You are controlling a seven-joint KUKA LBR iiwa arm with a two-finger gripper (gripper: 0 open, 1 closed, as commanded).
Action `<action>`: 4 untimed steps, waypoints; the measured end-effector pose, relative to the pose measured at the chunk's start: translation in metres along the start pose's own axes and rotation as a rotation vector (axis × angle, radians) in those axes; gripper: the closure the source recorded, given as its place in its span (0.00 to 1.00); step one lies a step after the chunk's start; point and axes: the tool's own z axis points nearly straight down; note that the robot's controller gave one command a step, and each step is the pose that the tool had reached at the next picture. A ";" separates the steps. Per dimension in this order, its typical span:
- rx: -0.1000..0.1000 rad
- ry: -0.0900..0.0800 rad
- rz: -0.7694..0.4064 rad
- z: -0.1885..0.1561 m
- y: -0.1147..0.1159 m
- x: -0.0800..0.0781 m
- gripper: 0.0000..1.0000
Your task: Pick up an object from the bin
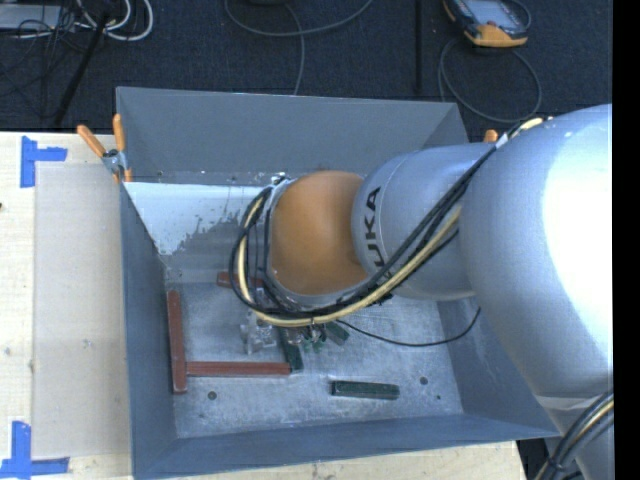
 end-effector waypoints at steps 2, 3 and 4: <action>0.001 0.007 0.001 0.002 0.000 0.002 0.00; -0.001 0.013 -0.081 -0.001 -0.014 -0.006 0.00; 0.003 0.016 -0.114 -0.008 -0.051 -0.029 1.00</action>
Offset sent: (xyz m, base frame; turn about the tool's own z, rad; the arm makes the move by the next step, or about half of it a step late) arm 0.0000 0.0000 0.0000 0.0000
